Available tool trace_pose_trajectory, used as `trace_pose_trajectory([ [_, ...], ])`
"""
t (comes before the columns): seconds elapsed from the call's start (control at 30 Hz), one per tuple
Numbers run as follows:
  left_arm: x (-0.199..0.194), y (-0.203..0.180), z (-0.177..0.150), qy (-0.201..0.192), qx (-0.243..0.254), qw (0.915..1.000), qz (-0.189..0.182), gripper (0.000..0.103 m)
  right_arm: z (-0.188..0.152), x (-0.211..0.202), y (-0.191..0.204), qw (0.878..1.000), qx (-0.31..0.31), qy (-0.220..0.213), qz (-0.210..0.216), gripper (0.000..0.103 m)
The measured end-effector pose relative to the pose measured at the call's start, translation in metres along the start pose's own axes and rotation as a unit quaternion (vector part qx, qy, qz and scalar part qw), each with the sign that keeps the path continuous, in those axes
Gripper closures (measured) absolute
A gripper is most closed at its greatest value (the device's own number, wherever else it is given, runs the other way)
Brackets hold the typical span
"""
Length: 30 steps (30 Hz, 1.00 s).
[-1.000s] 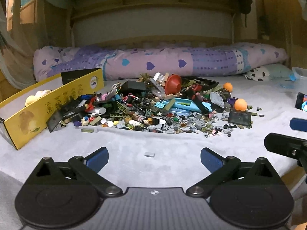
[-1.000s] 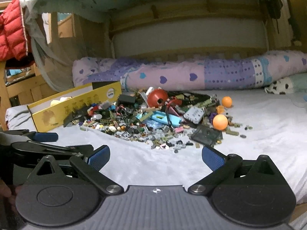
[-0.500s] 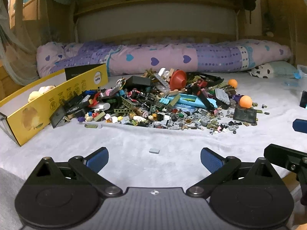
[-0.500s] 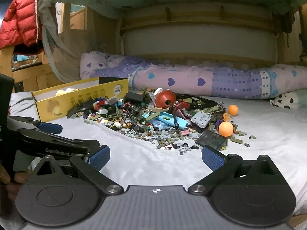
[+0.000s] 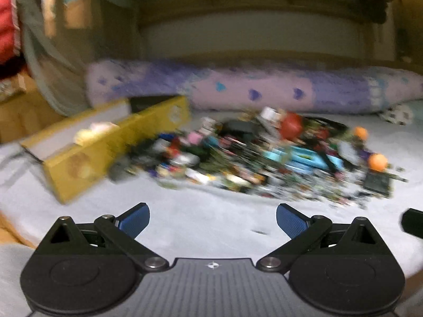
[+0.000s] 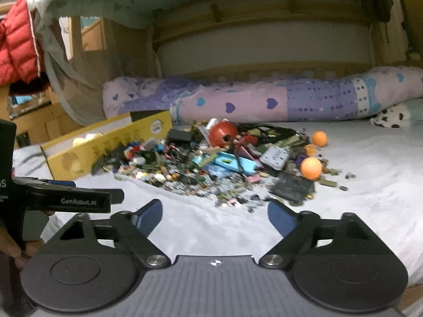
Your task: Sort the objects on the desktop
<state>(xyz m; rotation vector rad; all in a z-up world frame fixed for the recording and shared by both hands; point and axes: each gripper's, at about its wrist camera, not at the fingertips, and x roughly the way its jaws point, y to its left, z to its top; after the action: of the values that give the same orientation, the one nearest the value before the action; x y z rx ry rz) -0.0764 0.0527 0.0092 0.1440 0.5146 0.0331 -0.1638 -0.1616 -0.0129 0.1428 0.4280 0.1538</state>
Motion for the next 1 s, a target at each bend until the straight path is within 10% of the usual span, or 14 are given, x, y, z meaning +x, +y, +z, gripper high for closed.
trace_pose_trajectory([
  [0.63, -0.100, 0.120, 0.006, -0.024, -0.107, 0.9746, 0.195, 0.000, 0.060, -0.003, 0.122, 0.977, -0.092, -0.016, 0.189, 0.000],
  [1.0, -0.109, 0.094, 0.001, -0.023, -0.088, 0.9778, 0.189, 0.000, 0.060, -0.020, 0.098, 0.972, -0.032, -0.056, 0.225, 0.000],
])
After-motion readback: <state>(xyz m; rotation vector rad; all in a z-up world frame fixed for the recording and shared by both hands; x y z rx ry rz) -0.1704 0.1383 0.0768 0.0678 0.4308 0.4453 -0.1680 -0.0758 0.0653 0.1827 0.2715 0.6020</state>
